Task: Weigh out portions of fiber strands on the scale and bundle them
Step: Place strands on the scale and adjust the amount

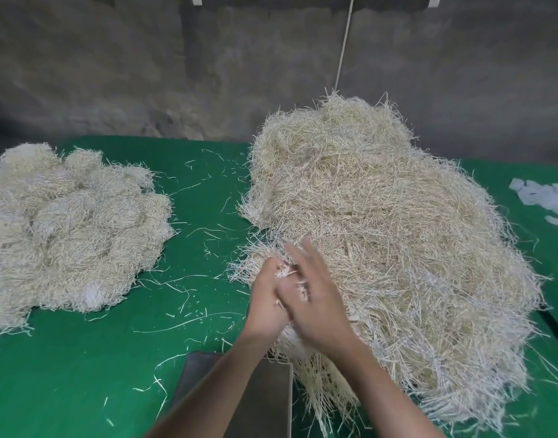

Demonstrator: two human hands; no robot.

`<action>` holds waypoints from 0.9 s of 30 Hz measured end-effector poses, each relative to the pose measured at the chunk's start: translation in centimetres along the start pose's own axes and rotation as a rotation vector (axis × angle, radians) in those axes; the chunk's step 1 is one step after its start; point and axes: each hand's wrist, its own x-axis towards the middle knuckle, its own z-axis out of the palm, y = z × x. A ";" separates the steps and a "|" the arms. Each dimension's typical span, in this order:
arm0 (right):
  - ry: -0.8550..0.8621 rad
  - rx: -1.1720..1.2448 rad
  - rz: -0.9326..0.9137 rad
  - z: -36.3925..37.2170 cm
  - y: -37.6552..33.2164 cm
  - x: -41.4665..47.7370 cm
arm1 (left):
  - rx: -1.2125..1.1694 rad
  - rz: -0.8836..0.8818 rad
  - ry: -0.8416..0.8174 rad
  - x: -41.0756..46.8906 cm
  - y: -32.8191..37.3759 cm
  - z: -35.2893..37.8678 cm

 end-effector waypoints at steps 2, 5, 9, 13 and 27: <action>-0.060 -0.061 0.017 0.3 -0.1 0.5 | -0.208 -0.188 -0.087 0.1 1.1 0.1; 0.001 0.219 0.165 -0.9 0.7 1.3 | -0.365 -0.445 -0.076 0.4 2.1 -1.6; 0.305 0.308 0.261 -0.5 1.6 1.9 | -0.060 -0.232 -0.007 -0.6 1.6 -1.3; 0.396 0.193 0.231 0.4 0.8 1.6 | -0.255 -0.407 0.043 -1.1 0.8 0.4; 0.028 0.402 0.182 -0.5 0.3 0.0 | 0.054 -0.171 0.177 0.9 1.3 -1.0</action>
